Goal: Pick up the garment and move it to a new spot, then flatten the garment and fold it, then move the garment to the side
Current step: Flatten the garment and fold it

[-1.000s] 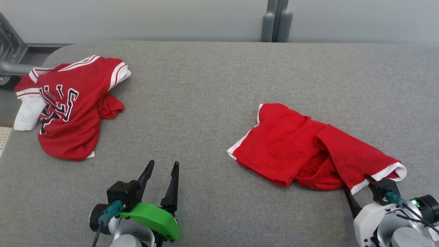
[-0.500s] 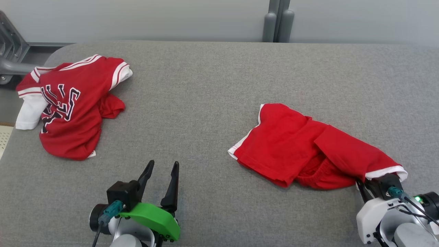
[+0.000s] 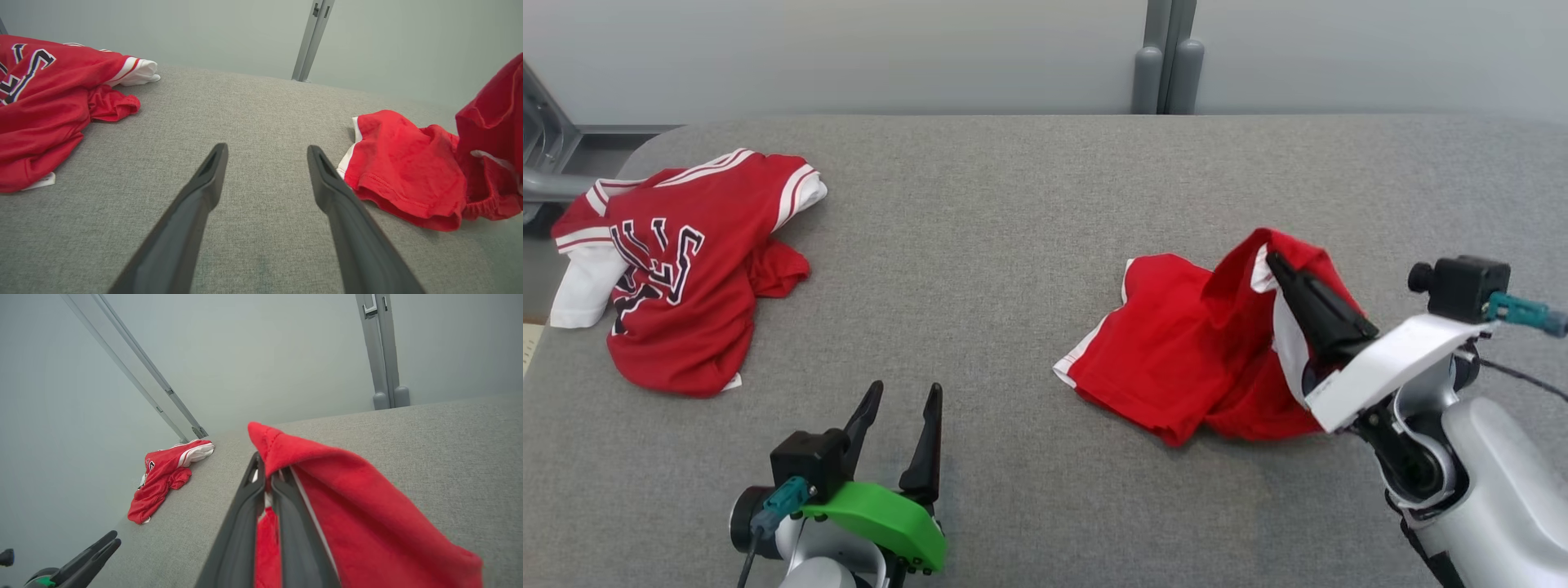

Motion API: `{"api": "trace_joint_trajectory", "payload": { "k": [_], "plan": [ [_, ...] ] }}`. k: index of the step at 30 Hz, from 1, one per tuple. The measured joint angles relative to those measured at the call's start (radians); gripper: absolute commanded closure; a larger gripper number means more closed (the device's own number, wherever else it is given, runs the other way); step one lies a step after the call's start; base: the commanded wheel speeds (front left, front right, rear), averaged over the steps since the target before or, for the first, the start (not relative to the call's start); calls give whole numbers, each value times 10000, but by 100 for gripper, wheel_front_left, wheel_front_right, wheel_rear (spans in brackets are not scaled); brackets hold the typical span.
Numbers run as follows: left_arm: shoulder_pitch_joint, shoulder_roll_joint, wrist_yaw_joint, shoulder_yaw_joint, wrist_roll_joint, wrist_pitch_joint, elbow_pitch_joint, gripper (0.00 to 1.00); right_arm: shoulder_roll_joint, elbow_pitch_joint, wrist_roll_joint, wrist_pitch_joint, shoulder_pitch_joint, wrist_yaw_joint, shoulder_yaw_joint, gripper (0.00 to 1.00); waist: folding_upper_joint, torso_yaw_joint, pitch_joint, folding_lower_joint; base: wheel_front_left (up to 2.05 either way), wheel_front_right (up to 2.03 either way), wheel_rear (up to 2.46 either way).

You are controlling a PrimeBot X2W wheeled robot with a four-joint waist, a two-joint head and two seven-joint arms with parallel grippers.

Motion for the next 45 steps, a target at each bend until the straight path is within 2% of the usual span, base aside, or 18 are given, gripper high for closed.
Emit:
{"api": "trace_joint_trajectory", "payload": {
  "k": [7,11,20,24,28,32,38,45],
  "plan": [
    [-2,-50,-8,-265,29,21,-4,0,15,-1060,1049,1714,-737,-4,173,100,0,35,-91,0,0,0,0],
    [-12,-138,-17,-372,67,90,-4,0,337,-1578,1507,2656,-1233,-12,575,100,0,228,-82,0,0,0,0],
    [-27,-347,-44,-479,56,88,44,0,1273,-2316,1824,4021,-2796,-892,1089,100,0,995,-44,0,0,0,0],
    [-33,-368,-94,-499,42,88,94,0,1697,-2220,1714,4132,-3783,-1388,1020,100,-1,1395,-38,0,0,0,0],
    [-37,-407,-96,-531,-17,86,174,0,1787,-1916,1542,4195,-4692,-1856,815,100,0,1780,-51,0,0,0,0],
    [-37,-416,-96,-472,-33,81,211,0,1776,-1476,1440,4194,-5338,-1975,619,100,0,2086,-59,0,0,0,0],
    [-35,-414,-94,-115,-98,73,224,0,1616,-525,1450,4176,-4848,-2119,109,100,0,2120,-88,0,0,0,0],
    [-19,-380,-94,84,-117,44,174,0,571,395,1279,3866,-2478,-2278,-965,100,0,1707,-51,0,0,0,0]
  ]
}}
